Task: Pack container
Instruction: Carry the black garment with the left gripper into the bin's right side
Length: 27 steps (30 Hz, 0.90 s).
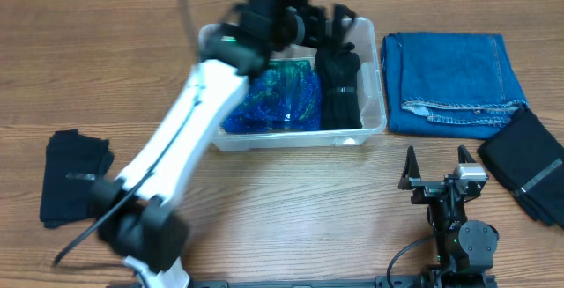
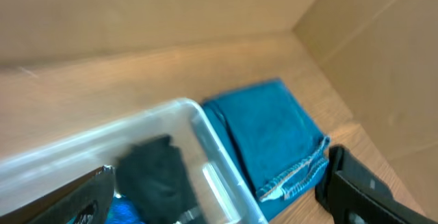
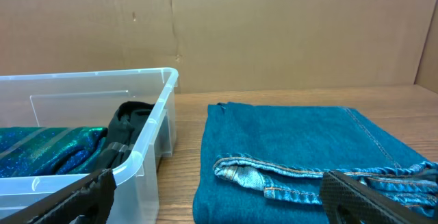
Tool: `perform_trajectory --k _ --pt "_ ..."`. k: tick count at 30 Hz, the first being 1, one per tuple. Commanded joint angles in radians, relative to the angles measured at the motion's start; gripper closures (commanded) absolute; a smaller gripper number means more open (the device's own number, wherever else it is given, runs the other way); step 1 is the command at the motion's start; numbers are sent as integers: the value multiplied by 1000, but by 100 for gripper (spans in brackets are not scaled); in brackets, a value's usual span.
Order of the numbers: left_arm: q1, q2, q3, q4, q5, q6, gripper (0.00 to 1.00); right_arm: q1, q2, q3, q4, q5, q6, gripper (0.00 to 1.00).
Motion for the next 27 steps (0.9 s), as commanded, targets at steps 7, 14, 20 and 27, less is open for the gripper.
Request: perform_trajectory --k 7,14,20,27 --pt "445 -334 30 -550 -64 207 0 -6 -8 -11 6 5 -3 0" --pt "678 -357 30 -890 -244 274 0 -6 -8 -11 6 5 -3 0" --pt "808 -356 11 -1016 -351 256 0 -6 -8 -11 6 5 -3 0" --pt "945 -355 -163 -937 -380 229 0 -6 -8 -11 6 5 -3 0"
